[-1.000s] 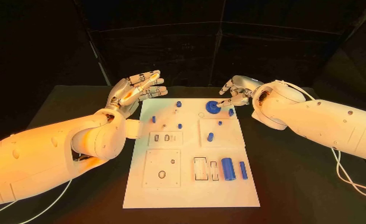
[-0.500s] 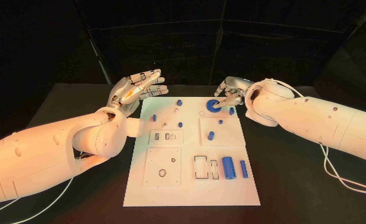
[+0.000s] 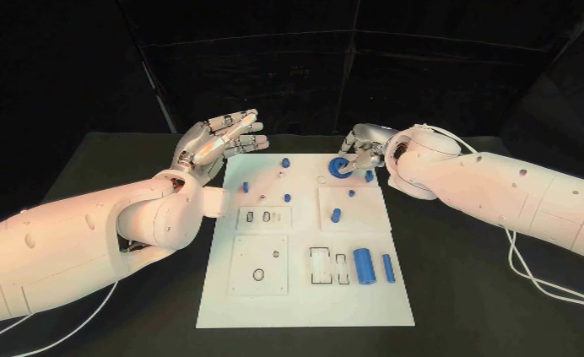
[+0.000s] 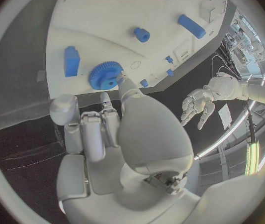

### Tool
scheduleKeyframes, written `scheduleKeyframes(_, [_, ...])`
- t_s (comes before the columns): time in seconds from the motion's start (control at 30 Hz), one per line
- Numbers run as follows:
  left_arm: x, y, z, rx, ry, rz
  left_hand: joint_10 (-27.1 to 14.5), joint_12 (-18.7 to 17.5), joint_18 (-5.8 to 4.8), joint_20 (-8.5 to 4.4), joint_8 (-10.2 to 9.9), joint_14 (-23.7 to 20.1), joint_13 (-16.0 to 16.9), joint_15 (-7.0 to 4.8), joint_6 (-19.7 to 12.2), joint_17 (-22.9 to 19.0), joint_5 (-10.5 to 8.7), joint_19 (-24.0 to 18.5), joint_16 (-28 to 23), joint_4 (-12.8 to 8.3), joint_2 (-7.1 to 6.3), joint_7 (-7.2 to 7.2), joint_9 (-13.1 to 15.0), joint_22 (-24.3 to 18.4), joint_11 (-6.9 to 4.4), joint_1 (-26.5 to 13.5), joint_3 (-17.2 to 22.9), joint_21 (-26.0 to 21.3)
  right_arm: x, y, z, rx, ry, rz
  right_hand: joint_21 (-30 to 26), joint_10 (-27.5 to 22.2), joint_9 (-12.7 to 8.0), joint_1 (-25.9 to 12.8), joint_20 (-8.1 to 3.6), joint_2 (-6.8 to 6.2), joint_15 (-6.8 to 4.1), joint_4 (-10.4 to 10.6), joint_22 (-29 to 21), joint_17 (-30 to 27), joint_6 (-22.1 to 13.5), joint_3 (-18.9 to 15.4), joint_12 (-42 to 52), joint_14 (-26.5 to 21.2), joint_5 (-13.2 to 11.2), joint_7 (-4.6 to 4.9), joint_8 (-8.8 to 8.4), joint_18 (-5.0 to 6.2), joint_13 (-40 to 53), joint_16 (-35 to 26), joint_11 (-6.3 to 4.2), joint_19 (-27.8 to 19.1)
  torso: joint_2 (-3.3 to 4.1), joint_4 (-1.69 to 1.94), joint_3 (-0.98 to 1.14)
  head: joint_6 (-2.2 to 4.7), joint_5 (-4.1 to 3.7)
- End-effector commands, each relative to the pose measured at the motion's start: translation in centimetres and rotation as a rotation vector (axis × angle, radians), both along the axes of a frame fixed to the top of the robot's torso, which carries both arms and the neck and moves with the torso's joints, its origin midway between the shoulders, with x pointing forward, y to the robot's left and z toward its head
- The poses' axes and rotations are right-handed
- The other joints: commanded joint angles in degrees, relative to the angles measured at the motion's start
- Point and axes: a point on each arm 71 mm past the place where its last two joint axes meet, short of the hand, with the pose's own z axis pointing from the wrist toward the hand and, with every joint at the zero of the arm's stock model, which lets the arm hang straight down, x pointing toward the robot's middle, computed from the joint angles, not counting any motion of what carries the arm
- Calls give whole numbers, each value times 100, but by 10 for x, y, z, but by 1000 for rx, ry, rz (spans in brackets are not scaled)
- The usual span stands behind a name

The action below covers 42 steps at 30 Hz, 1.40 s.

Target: Assemble the parts on the task board

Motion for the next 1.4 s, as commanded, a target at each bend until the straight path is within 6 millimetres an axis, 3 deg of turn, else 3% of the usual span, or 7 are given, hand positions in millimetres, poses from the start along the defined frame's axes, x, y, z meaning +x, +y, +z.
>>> scheduleKeyframes(0.03, [0,-2,2,-3,-11,-17,14,-12,32,6,15,45,-1,-7,42,-10,2,49,-15,-41,35,316,3,-6,-2,23,0,13,0,1,-1,-34,3,17,26,48,0,38,-4,2,1,-37,12,834,42,10,40,460,-38,6,27,-107,497,31,2,27,3,3,4,-11,-11])
scheduleKeyframes(0.57, [1,-2,1,-2,-10,-17,14,-12,32,6,15,45,-1,-7,42,-10,2,49,-15,-41,35,316,3,-6,-2,23,0,13,2,3,-8,-76,21,20,42,73,-4,120,-13,77,-6,-138,32,861,93,78,75,465,-58,1,39,-111,552,41,-6,33,5,7,8,-47,-17])
scheduleKeyframes(0.73, [1,-2,1,-2,-9,-16,14,-12,32,6,15,45,-1,-7,42,-10,2,49,-15,-41,35,316,3,-6,-2,23,0,13,2,3,-8,-80,14,16,48,85,-5,166,-16,150,-7,-210,34,864,145,156,91,465,-131,3,53,-112,580,43,-6,32,6,5,5,-56,-12])
scheduleKeyframes(0.83, [1,-2,1,-2,-9,-16,14,-12,32,6,15,45,-1,-7,42,-10,2,49,-15,-41,35,316,3,-6,-2,23,0,13,3,3,-7,-71,-2,17,62,135,21,147,-24,289,-19,-226,50,865,371,268,139,465,-270,-12,147,-114,653,44,-20,40,4,1,5,-61,-16])
scheduleKeyframes(0.97, [1,-2,1,-2,-8,-17,14,-12,32,6,15,45,-1,-7,42,-10,2,49,-15,-41,35,316,3,-6,-2,23,0,13,2,5,-5,-55,-28,19,79,210,66,148,-68,425,-88,-266,72,876,762,422,205,467,-287,-118,304,-113,753,48,-100,53,5,3,9,-62,-20])
scheduleKeyframes(1.13, [1,-2,1,-2,-8,-17,5,-22,31,6,10,44,-2,-5,32,-15,2,51,-27,-54,38,316,1,-12,0,28,1,8,2,6,-3,-37,-56,19,102,292,112,155,-182,505,-215,-363,109,890,1147,610,270,470,-283,-284,428,-120,861,50,-247,80,4,4,6,-61,-27])
scheduleKeyframes(1.4, [1,-1,1,-2,-7,-18,3,-24,31,6,9,44,-2,-5,32,-17,2,52,-29,-56,38,317,0,-14,0,29,2,7,-1,10,2,-3,-103,27,119,318,117,154,-239,534,-264,-440,142,913,1234,733,284,476,-280,-330,426,-130,893,56,-294,103,4,5,9,-62,-27])
